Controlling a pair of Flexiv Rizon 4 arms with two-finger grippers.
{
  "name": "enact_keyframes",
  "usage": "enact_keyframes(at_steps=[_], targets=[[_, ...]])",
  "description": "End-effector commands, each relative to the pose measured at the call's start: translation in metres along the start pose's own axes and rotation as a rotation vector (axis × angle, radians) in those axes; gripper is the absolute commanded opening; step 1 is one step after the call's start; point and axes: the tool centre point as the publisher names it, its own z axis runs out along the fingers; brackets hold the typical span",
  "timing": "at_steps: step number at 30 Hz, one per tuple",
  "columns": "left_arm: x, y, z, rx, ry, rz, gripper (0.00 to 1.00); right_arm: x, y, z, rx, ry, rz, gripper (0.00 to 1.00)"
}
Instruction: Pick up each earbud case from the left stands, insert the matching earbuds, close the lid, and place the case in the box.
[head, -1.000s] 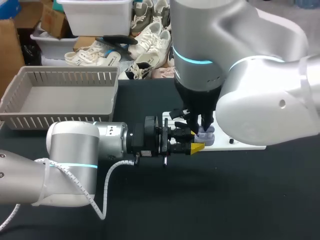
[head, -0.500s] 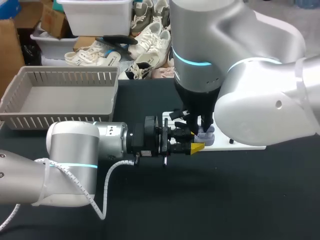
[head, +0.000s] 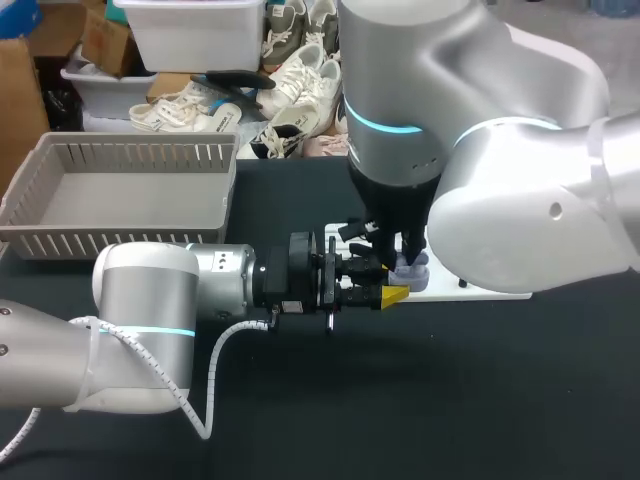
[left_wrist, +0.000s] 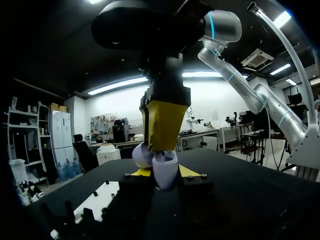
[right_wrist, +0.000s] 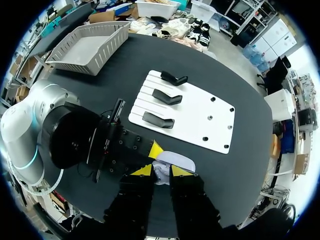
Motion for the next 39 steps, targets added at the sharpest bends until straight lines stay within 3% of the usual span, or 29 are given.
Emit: enact_keyframes(at_steps=[1, 31, 33, 36, 39], targets=[[-0.001, -0.0018, 0.0006, -0.004, 0.001, 0.002, 0.0, -0.0015, -0.0008, 0.0028, 0.002, 0.002, 0.0, 0.0], [-0.001, -0.0018, 0.0006, -0.004, 0.001, 0.002, 0.0, -0.0009, -0.002, 0.007, 0.029, 0.02, -0.007, 0.0], [-0.001, -0.0018, 0.0006, -0.004, 0.001, 0.002, 0.0, -0.0009, -0.002, 0.0069, 0.029, 0.02, -0.006, 0.14], [-0.001, -0.0018, 0.0006, -0.004, 0.001, 0.002, 0.0, -0.0009, -0.0021, 0.0063, 0.026, 0.018, -0.005, 0.13], [-0.001, -0.0018, 0.0006, -0.004, 0.001, 0.002, 0.0, -0.0007, -0.0019, 0.006, 0.025, 0.018, -0.005, 0.21]])
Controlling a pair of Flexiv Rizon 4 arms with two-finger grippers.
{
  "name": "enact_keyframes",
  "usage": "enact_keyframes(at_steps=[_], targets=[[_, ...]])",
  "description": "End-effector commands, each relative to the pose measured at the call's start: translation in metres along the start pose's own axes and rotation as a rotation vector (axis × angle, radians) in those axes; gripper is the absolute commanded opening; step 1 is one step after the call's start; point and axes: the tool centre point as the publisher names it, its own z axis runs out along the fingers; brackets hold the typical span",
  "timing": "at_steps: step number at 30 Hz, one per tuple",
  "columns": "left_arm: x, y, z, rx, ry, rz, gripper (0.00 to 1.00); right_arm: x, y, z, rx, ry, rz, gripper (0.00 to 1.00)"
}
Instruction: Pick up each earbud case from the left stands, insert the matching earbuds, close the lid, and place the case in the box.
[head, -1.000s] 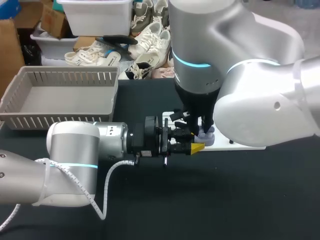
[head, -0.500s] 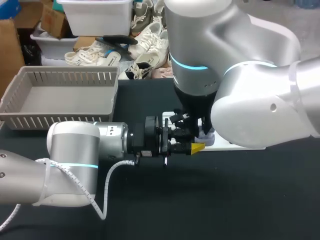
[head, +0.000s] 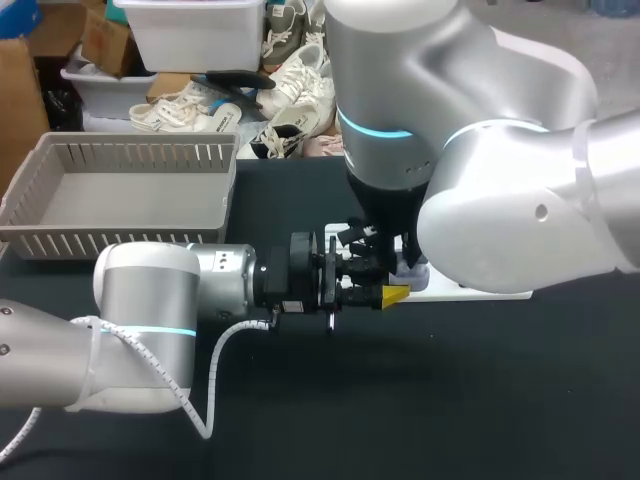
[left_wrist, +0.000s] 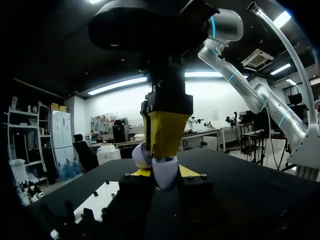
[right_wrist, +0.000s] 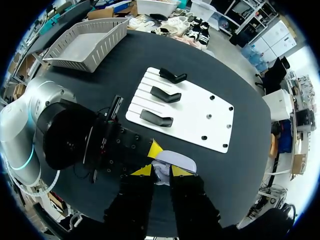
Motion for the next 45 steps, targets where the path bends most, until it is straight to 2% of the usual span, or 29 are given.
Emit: enact_keyframes(at_steps=[1, 5, 18, 24, 25, 27, 28, 30, 45], targets=[[-0.002, -0.003, 0.0, -0.003, 0.0, 0.001, 0.0, -0.002, -0.001, 0.0, 0.0, 0.0, 0.001, 0.24], [-0.002, -0.003, 0.0, -0.003, 0.0, 0.001, 0.0, -0.001, -0.001, -0.001, -0.001, -0.005, 0.003, 0.34], [-0.002, -0.003, 0.0, -0.003, 0.0, 0.001, 0.0, 0.005, 0.001, -0.014, -0.004, -0.021, 0.0, 0.35], [-0.002, -0.003, 0.0, -0.003, 0.0, 0.001, 0.0, 0.003, -0.009, -0.027, -0.009, -0.059, 0.032, 0.42], [-0.002, -0.003, 0.0, -0.003, 0.0, 0.001, 0.0, 0.002, -0.012, -0.028, -0.005, -0.063, 0.044, 0.47], [-0.002, -0.003, 0.0, -0.003, 0.0, 0.001, 0.0, -0.001, -0.018, -0.03, -0.001, -0.072, 0.059, 0.8], [-0.002, -0.003, 0.0, -0.003, 0.0, 0.001, 0.0, -0.003, -0.021, -0.03, 0.003, -0.073, 0.065, 0.9], [-0.002, -0.003, 0.0, -0.003, 0.0, 0.001, 0.0, -0.007, -0.026, -0.029, 0.013, -0.071, 0.071, 1.0], [-0.002, -0.003, 0.0, -0.003, 0.0, 0.001, 0.0, -0.038, -0.069, -0.014, 0.007, -0.058, 0.209, 1.0]])
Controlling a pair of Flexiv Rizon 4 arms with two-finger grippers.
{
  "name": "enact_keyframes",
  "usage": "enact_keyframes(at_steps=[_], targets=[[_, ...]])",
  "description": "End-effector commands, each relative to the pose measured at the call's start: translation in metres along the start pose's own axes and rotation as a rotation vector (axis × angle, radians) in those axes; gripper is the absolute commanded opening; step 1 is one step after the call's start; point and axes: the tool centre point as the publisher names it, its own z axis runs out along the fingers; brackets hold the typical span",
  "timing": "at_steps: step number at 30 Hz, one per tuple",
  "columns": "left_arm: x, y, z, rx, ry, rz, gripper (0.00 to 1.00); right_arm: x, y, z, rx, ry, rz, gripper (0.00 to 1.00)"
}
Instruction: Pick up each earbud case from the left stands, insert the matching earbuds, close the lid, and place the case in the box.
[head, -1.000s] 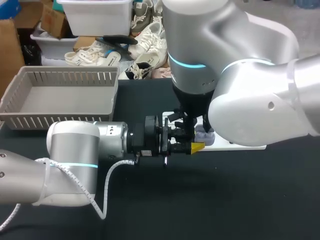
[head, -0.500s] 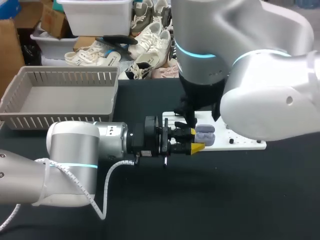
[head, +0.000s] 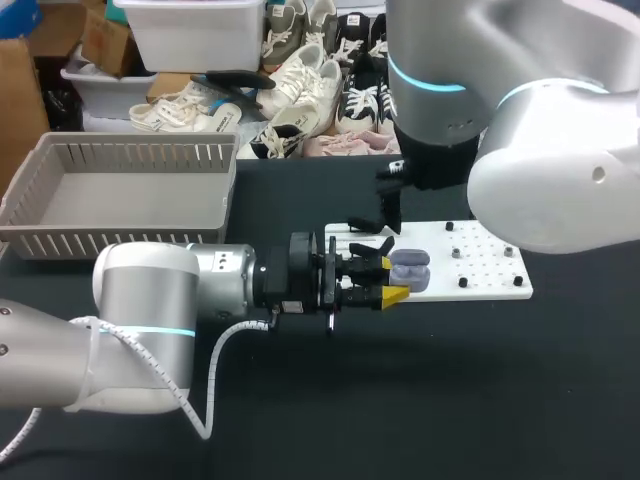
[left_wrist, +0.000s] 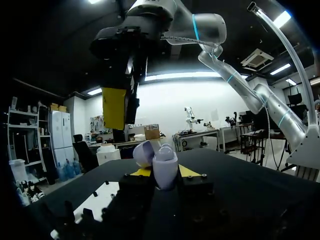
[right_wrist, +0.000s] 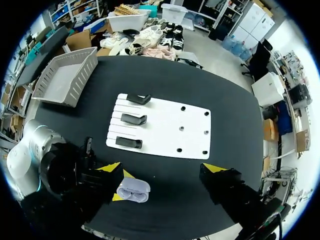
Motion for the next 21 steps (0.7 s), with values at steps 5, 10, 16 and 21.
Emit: enact_keyframes(at_steps=[5, 10, 16, 21], targets=[[0.0, -0.001, 0.0, -0.005, 0.001, 0.001, 0.0, -0.01, -0.014, 0.021, -0.001, 0.043, 0.038, 1.0], [0.0, -0.001, 0.0, -0.005, 0.001, 0.001, 0.0, -0.005, -0.014, 0.032, -0.006, 0.067, 0.041, 1.0], [0.0, -0.001, 0.0, -0.005, 0.001, 0.001, 0.0, 0.003, -0.013, 0.041, -0.008, 0.093, 0.042, 1.0], [0.0, -0.001, 0.0, -0.005, 0.001, 0.001, 0.0, 0.01, -0.015, 0.043, -0.015, 0.104, 0.051, 1.0]])
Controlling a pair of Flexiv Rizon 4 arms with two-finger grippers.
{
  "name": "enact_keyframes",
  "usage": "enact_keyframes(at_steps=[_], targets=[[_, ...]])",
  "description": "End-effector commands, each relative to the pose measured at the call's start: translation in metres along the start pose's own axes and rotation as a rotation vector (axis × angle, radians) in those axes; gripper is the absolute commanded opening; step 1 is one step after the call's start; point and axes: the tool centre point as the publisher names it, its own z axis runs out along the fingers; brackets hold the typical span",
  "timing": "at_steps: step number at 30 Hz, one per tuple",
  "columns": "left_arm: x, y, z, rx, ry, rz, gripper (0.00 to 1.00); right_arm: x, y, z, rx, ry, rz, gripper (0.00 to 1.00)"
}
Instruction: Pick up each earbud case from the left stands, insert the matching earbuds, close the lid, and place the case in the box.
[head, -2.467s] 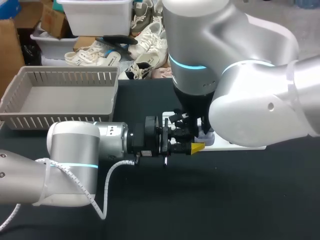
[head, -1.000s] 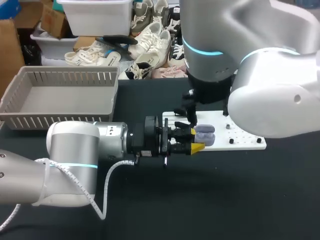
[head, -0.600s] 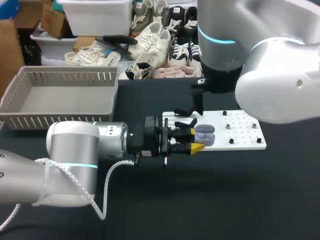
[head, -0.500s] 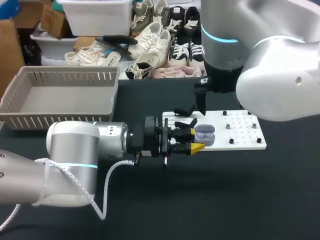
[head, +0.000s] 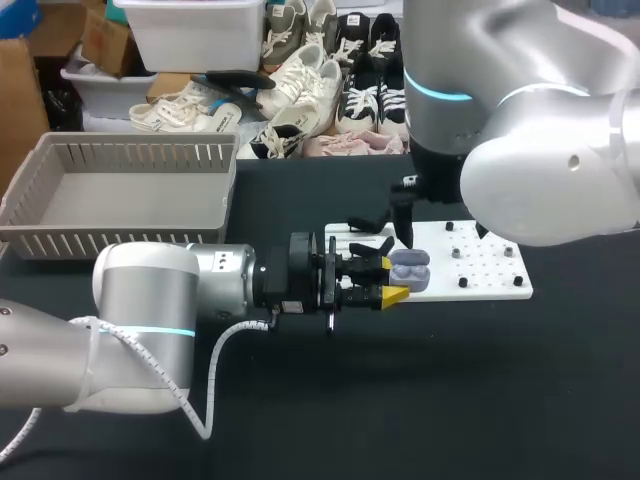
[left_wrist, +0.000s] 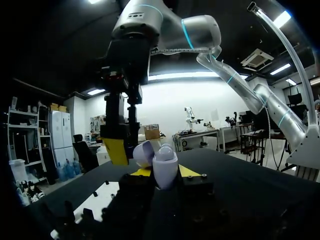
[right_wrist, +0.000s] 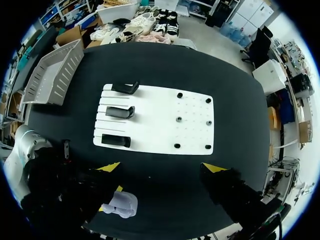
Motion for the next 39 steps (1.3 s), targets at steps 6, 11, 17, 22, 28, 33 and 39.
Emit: enact_keyframes(at_steps=[6, 11, 17, 22, 28, 33, 39], targets=[[0.0, -0.001, 0.0, -0.005, 0.001, 0.001, 0.0, 0.011, -0.001, -0.003, -0.003, 0.004, -0.001, 1.0], [0.0, -0.001, 0.0, -0.005, 0.001, 0.001, 0.0, 0.02, 0.001, -0.006, -0.008, 0.002, -0.003, 1.0], [0.0, -0.001, 0.0, -0.005, 0.001, 0.001, 0.0, 0.028, 0.004, -0.01, -0.012, -0.004, -0.012, 1.0], [0.0, -0.001, 0.0, -0.005, 0.001, 0.001, 0.0, 0.031, 0.005, -0.012, -0.016, -0.012, -0.015, 1.0], [0.0, -0.001, 0.0, -0.005, 0.001, 0.001, 0.0, 0.029, 0.0, -0.018, -0.008, -0.054, 0.002, 1.0], [0.0, -0.001, 0.0, -0.005, 0.001, 0.001, 0.0, 0.029, -0.013, -0.029, -0.016, -0.136, 0.038, 1.0], [0.0, -0.001, 0.0, -0.005, 0.001, 0.001, 0.0, 0.042, -0.028, -0.043, -0.064, -0.244, 0.022, 1.0]])
